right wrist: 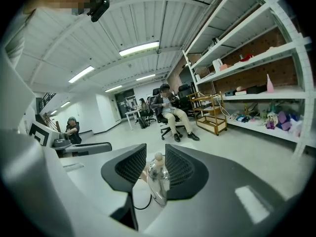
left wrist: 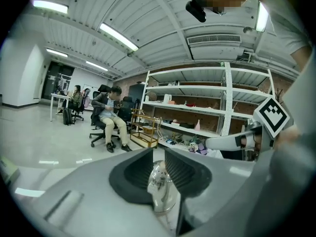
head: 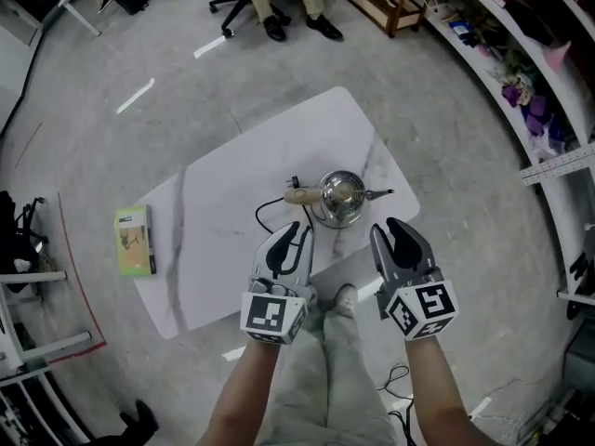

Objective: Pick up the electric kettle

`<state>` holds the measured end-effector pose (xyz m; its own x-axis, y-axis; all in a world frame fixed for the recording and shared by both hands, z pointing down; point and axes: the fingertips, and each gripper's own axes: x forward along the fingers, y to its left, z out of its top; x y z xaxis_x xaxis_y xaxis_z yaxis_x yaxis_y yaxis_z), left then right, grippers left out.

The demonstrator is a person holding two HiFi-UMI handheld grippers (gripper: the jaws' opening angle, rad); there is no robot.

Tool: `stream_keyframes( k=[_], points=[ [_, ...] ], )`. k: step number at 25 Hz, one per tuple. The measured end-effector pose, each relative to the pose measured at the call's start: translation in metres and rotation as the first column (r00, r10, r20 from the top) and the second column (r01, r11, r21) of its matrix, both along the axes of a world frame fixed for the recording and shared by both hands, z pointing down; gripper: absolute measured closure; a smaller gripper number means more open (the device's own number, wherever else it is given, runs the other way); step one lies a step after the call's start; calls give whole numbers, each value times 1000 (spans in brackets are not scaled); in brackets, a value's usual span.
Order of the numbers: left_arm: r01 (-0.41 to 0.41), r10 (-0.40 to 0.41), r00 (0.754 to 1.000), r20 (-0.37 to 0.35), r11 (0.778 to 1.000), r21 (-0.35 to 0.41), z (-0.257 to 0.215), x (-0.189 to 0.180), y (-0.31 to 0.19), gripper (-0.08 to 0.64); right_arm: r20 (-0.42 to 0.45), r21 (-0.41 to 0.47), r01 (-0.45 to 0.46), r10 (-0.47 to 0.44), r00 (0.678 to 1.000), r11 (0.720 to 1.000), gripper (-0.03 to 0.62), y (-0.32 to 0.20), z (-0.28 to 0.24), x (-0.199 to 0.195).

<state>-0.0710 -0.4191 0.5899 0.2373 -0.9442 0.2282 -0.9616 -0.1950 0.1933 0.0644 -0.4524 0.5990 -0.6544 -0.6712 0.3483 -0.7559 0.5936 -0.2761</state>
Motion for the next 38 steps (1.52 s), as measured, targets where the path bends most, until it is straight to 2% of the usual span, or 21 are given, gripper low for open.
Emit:
stream_keyframes(
  k=[6,10,14,16,18,22,32,35,38],
  points=[
    [69,-69,998,-1,996,-61,66,-21,-1,432,-3,-26,-50,50,999,998,412,-12,54,8],
    [89,-93,995,-34,990,-105,110,-32,-9,395,5,-37,-148,148,989,988,408,-28,92,22],
    [124,-126,992,-6,982,-145,146,-41,-24,381,17,-100,-229,232,972,968,408,-47,129,31],
    [145,-142,989,33,977,-159,157,-45,-31,381,17,-121,-248,251,968,961,404,-55,141,33],
    [171,-162,985,66,971,-168,166,-51,-37,380,10,-123,-251,254,967,960,400,-61,148,33],
    [206,-198,978,61,960,-191,182,-61,-46,380,-11,-101,-244,244,970,964,396,-71,155,29],
    [190,-190,982,17,962,-195,196,-61,-79,381,-40,-60,-245,243,969,968,424,-99,166,17],
    [205,-201,979,42,955,-216,198,-66,-81,402,-82,-21,-228,225,971,973,468,-101,165,10],
    [199,-191,980,60,954,-225,198,-66,-81,412,-106,-2,-223,221,970,975,468,-99,163,11]
  ],
)
